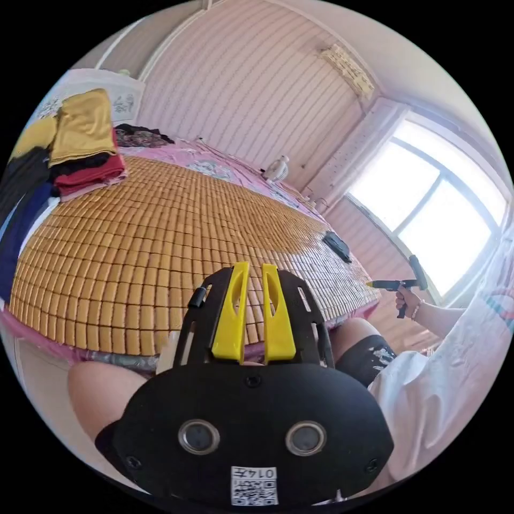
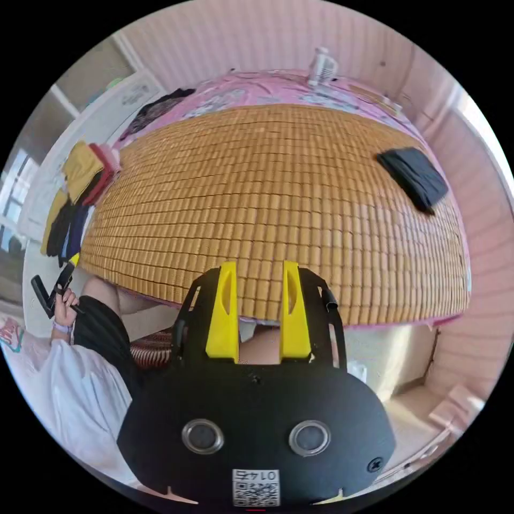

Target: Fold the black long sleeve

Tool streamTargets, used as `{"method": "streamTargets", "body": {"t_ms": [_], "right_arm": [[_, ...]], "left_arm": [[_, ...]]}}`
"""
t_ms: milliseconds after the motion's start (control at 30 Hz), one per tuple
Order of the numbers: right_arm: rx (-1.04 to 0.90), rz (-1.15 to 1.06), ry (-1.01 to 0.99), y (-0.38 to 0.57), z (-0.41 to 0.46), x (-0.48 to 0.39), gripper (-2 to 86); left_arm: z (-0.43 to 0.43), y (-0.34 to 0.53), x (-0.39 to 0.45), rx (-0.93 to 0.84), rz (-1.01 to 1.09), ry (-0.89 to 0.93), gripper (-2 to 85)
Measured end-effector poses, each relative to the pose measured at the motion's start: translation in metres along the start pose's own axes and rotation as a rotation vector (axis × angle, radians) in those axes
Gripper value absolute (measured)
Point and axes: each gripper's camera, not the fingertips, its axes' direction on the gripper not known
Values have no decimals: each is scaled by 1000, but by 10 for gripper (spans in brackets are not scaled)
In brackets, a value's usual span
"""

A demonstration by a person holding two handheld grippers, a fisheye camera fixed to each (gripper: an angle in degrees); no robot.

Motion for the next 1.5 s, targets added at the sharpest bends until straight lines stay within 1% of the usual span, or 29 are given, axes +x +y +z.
{"method": "streamTargets", "body": {"t_ms": [100, 233, 267, 333, 367, 433, 467, 500, 633, 667, 733, 833, 900, 1033, 1100, 1133, 1167, 1200, 1267, 1367, 1433, 1467, 1500], "right_arm": [[71, 193, 58, 65, -23, 71, 102], [117, 243, 33, 106, -20, 118, 100], [119, 243, 24, 111, -14, 130, 101], [129, 238, 0, 111, -3, 146, 102], [142, 232, -24, 107, 4, 157, 103], [162, 221, -56, 94, 14, 173, 103], [175, 206, -65, 82, 20, 182, 103], [189, 180, -63, 68, 25, 191, 103], [221, 83, 1, 16, 39, 212, 104], [227, 51, 23, -2, 43, 219, 106], [233, 22, 49, -29, 50, 231, 109], [252, 4, 63, -67, 58, 255, 112], [257, 7, 115, -88, 67, 275, 111], [183, 12, 190, -109, 94, 305, 100], [77, 32, 188, -114, 116, 326, 63], [76, 33, 180, -113, 118, 330, 51], [102, 44, 150, -110, 115, 337, 28], [132, 43, 107, -107, 109, 342, 14], [159, 35, 55, -103, 97, 350, 8], [256, 13, 32, -94, 60, 356, 4], [337, 11, 35, -82, 30, 357, 3], [396, 8, 40, -70, 9, 356, 2], [456, 2, 29, -54, -11, 353, 2]], "left_arm": [[58, -18, 42, -69, 166, 83, 51], [153, -46, 112, -144, 360, 161, 72], [167, -49, 123, -152, 389, 159, 75], [227, -62, 162, -186, 482, 148, 77], [243, -65, 170, -198, 494, 156, 78], [311, -80, 198, -274, 530, 185, 79], [328, -83, 205, -296, 548, 179, 79], [363, -88, 220, -329, 584, 155, 81], [483, -108, 266, -409, 644, 128, 89], [500, -110, 273, -417, 649, 125, 89], [561, -119, 299, -432, 678, 112, 91], [629, -131, 323, -414, 664, 96, 93], [668, -138, 334, -408, 646, 69, 100], [746, -148, 352, -480, 595, -24, 106], [769, -147, 357, -541, 587, -54, 68], [774, -149, 361, -509, 589, -61, 33], [776, -149, 364, -506, 598, -56, 15], [781, -151, 371, -531, 616, -72, 8], [776, -156, 381, -526, 655, -83, 1], [741, -175, 389, -468, 672, 10, -4], [695, -190, 390, -423, 687, 110, -5], [679, -193, 390, -413, 690, 132, -5], [642, -196, 387, -378, 683, 189, -6]]}}
